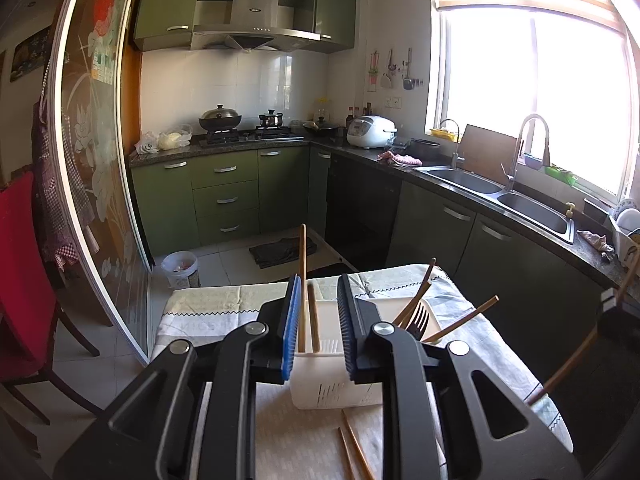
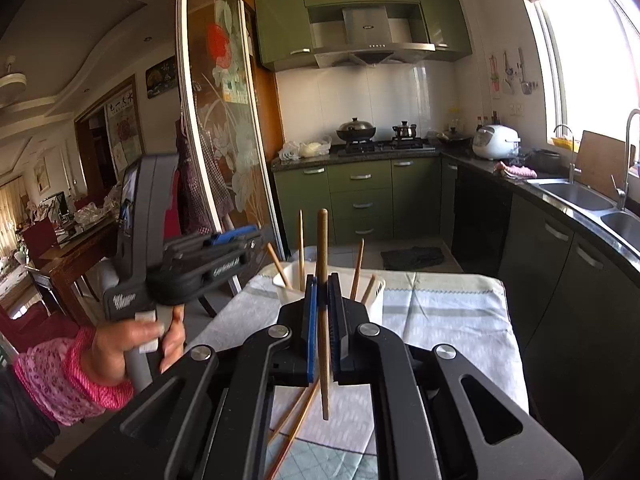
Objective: Organize utensils
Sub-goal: 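Lower the right gripper's chopstick into the caddy and open it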
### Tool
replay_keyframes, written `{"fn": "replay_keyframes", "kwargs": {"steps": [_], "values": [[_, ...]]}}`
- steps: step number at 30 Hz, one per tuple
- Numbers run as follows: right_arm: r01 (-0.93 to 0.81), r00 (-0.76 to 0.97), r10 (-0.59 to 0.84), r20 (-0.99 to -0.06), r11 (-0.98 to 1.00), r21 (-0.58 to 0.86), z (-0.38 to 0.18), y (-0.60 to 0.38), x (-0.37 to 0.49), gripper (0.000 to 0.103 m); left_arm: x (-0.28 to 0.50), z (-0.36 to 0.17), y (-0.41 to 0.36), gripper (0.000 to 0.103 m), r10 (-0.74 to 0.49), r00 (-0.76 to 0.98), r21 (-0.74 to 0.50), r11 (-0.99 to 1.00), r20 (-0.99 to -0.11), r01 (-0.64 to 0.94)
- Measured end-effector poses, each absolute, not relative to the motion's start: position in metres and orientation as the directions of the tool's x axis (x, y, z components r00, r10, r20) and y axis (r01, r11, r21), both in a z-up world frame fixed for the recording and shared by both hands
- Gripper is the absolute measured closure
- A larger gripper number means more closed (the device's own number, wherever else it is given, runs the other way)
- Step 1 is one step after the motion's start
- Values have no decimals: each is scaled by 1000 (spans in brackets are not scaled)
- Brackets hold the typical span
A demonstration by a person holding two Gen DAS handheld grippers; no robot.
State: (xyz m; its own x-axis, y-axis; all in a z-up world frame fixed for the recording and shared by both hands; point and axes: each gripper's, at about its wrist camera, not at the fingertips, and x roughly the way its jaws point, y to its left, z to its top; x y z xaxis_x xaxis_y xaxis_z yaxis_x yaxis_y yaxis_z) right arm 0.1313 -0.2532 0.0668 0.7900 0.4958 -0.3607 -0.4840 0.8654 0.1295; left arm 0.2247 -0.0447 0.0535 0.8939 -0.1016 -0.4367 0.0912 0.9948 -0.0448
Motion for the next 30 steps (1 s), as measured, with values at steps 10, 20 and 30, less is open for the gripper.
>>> {"fn": "replay_keyframes", "kwargs": {"steps": [10, 20, 30], "values": [[-411, 874, 428, -230, 904, 118, 136, -227, 197, 97, 159, 33, -13, 84, -78, 881, -15, 997, -467, 80], [-366, 848, 388, -361, 921, 132, 94, -205, 259, 97, 149, 21, -1, 83, -82, 856, -29, 997, -510, 78], [-399, 834, 393, -388, 914, 68, 65, -197, 229, 96, 152, 8, -29, 83, -131, 820, -35, 990, -557, 135]]}}
